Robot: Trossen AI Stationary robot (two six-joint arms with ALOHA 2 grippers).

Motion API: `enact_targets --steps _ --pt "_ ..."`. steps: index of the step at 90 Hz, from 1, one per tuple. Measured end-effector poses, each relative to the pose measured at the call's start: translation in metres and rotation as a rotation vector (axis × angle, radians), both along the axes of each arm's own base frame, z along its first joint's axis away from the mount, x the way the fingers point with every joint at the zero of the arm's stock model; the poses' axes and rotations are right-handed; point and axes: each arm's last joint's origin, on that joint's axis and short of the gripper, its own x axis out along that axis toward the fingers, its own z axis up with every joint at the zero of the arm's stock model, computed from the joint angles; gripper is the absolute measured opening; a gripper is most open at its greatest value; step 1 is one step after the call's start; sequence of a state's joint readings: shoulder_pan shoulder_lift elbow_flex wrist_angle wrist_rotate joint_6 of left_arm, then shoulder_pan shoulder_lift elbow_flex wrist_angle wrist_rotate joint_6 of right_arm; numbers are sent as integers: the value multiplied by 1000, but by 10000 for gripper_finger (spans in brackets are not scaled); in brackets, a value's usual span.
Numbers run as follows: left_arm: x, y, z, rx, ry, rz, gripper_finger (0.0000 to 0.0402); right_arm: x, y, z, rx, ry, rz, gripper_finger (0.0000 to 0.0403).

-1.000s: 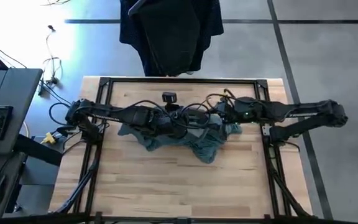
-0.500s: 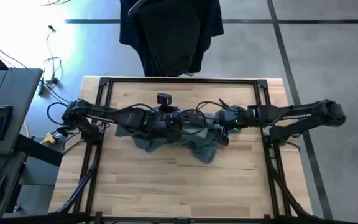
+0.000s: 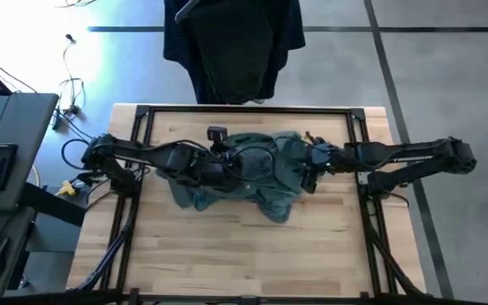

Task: Hang clothes
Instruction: Remove the hanger from the light blue polo shirt

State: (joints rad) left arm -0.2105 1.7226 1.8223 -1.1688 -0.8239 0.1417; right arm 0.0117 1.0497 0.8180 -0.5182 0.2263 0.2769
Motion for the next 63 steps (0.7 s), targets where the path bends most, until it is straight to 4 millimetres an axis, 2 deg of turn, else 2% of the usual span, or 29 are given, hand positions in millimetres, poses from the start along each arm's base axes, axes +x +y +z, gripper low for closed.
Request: enact_targets --steps 16,24,34,46,53,63 --pt "0 2 0 -21 -3 1 5 -4 8 28 8 -254 21 157" --pt "1 2 -1 -31 -4 1 4 -3 8 32 -11 -294 -8 173" --pt "2 2 0 -32 -22 3 4 3 7 26 -24 -266 -48 206" --pt "2 1 0 -64 -37 8 4 21 8 13 6 -239 -95 239" --pt "3 1 0 -73 -51 14 4 32 8 4 48 -246 -141 243" --pt "3 1 0 -82 -55 13 4 40 6 -8 64 -234 -303 228"
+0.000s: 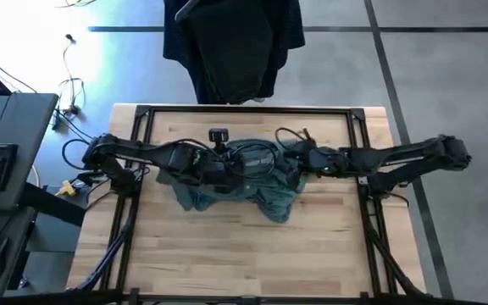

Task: Hang clothes
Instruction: Remove the hanger from the light blue polo shirt

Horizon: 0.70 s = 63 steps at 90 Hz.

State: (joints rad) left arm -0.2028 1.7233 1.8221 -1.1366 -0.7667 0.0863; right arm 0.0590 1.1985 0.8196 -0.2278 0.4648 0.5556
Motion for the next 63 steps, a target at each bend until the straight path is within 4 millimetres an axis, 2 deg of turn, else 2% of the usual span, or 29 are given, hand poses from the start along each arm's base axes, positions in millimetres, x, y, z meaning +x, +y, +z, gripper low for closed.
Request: enact_targets --steps 12,26,29,42,56,63 --pt "0 -2 0 -24 -4 -13 4 2 -2 -4 3 -10 -107 170" --pt "1 -2 -1 -53 4 -30 4 -6 -6 5 26 -58 -133 37" --pt "1 -2 -1 -57 9 -33 4 -8 -7 8 24 -64 -134 20" --pt "-4 -3 -5 -76 77 -57 3 -31 -17 19 59 -58 -195 5" --pt "-6 -6 -4 -109 85 -87 3 -63 -26 20 117 59 -228 2" --pt "-5 -8 -3 -112 68 -93 3 -72 -30 21 125 105 -207 1"
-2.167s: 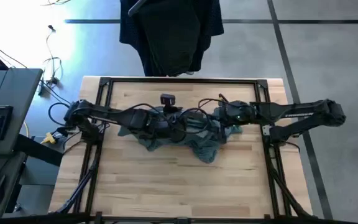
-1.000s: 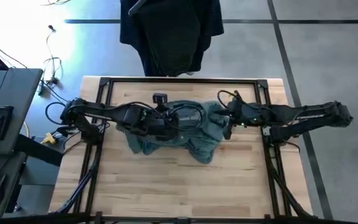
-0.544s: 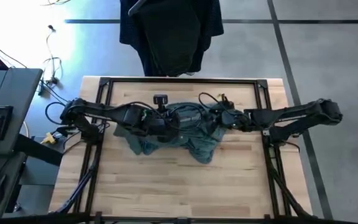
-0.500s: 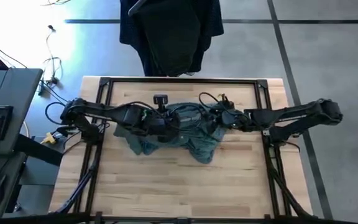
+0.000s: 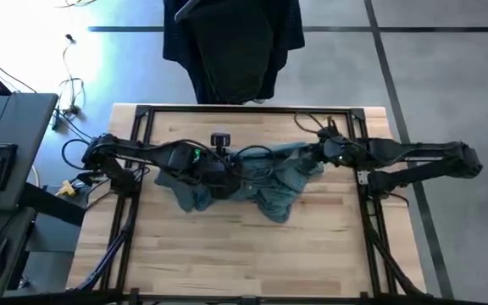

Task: Hang clothes
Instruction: Remove the hanger from the light blue polo shirt

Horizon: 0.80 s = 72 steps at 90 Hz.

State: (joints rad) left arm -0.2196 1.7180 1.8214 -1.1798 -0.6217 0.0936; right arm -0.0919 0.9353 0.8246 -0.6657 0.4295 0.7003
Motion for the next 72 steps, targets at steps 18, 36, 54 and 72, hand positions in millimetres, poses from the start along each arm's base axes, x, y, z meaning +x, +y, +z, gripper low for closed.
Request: enact_targets --steps 18,36,54,72 --pt "3 -1 8 13 -107 24 3 -3 -3 -4 2 87 102 0" --pt "-4 2 22 -45 -201 49 3 1 -6 -4 -35 84 114 0" --pt "-13 3 40 -184 -323 45 3 5 -8 1 -112 66 170 0" --pt "-28 8 58 -299 -398 31 3 5 -8 16 -196 -54 248 0"
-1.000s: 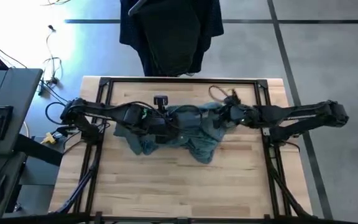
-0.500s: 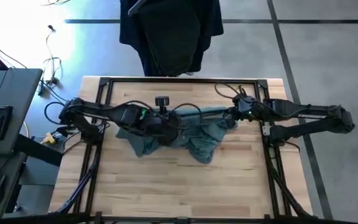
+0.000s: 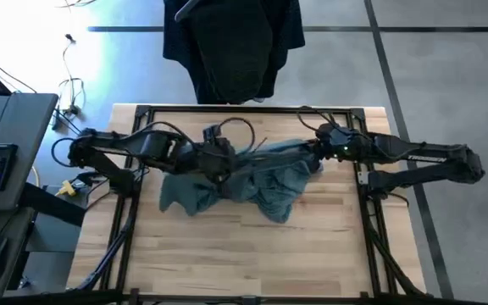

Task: Hang clothes
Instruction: Remove the hanger from the light blue polo shirt

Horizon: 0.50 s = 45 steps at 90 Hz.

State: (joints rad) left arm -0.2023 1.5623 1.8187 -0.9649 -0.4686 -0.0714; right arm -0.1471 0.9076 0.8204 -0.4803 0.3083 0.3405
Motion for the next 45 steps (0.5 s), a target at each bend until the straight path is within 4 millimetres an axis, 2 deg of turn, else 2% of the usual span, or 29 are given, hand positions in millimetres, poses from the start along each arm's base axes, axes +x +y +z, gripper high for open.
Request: enact_targets --steps 15,31,45 --pt "-10 5 12 2 -63 31 3 0 1 10 1 -100 52 0" --pt "-14 11 15 7 -60 44 3 8 5 6 38 -96 86 2" --pt "-16 15 9 -30 1 20 3 12 6 -2 25 -17 96 41"
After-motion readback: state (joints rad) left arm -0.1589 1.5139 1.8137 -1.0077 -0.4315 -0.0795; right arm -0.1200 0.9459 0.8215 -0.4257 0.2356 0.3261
